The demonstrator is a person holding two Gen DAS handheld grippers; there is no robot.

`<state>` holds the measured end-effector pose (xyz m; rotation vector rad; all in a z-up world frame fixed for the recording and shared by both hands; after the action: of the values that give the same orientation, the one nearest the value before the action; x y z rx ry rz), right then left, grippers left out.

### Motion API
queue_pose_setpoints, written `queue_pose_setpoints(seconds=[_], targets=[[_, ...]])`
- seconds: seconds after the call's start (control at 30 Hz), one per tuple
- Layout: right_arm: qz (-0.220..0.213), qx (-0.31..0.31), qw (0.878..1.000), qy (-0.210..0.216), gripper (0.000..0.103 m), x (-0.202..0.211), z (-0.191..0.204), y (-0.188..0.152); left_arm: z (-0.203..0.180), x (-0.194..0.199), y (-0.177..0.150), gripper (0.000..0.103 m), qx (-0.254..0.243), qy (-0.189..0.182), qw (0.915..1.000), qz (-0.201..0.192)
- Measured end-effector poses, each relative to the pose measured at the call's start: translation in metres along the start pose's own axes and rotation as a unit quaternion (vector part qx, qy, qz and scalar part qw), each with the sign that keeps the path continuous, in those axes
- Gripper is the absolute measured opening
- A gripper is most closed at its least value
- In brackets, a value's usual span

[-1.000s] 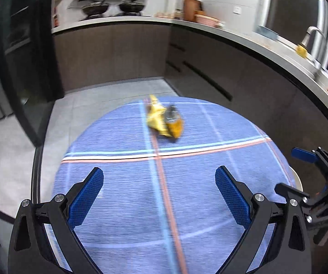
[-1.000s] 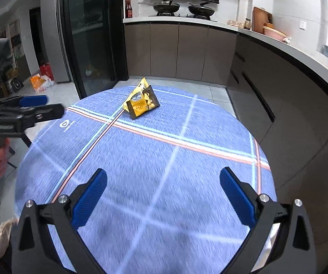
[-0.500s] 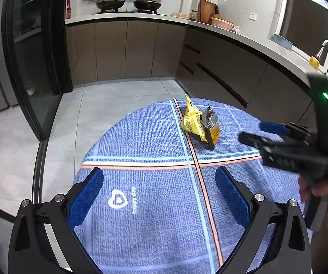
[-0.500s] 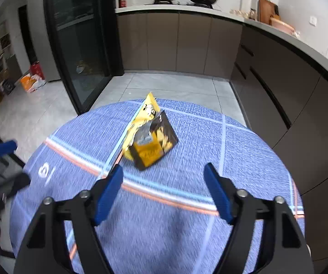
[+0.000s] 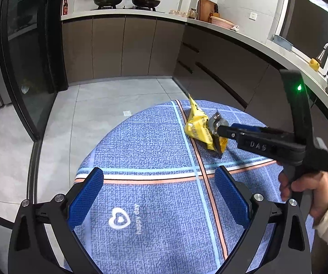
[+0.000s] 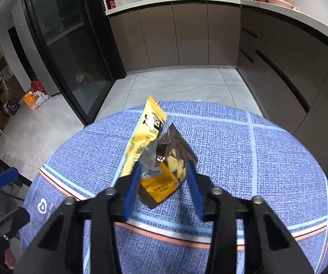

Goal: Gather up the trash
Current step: 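Grasp the yellow snack bag with the left gripper while the right grasps the brown-yellow packet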

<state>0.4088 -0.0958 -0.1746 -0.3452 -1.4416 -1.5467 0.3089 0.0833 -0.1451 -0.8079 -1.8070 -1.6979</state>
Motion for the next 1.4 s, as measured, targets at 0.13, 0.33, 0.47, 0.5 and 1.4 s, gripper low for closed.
queue_pose_setpoints(seconds=[0.13,0.33,0.47,0.5,1.4], targets=[[0.007,0.003,1.000,-0.001,0.003,-0.002,-0.006,-0.005,-0.006,-0.009,0.004,0.091,-0.001,-0.006,1.0000,0.006],[0.009,0.029,0.999,-0.010,0.002,0.016,-0.015,-0.022,-0.023,-0.028,0.013,0.089,-0.004,-0.017,0.9996,0.020],[0.010,0.045,0.999,-0.010,0.004,0.030,-0.018,-0.029,-0.040,-0.043,0.027,0.089,-0.015,-0.027,0.9992,0.024],[0.006,0.049,0.999,-0.013,0.006,0.033,-0.017,-0.029,-0.046,-0.050,0.033,0.086,-0.018,-0.027,0.9991,0.026],[0.003,0.016,1.000,0.016,0.054,0.011,-0.019,-0.017,-0.038,-0.129,0.045,0.016,0.016,-0.103,0.9864,0.128]])
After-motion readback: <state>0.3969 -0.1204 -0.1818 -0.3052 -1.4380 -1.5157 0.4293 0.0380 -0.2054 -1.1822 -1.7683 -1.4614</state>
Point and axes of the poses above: each gripper's, at about its wrist camera, not at the fingertips, and x roughly against the way its jaws point, z to its left, y to its top, the point moved 4 cm from there along -x, roughly the way its jaws point, and after that the axes turned 8 degrees about y, right-handed, at the moved point
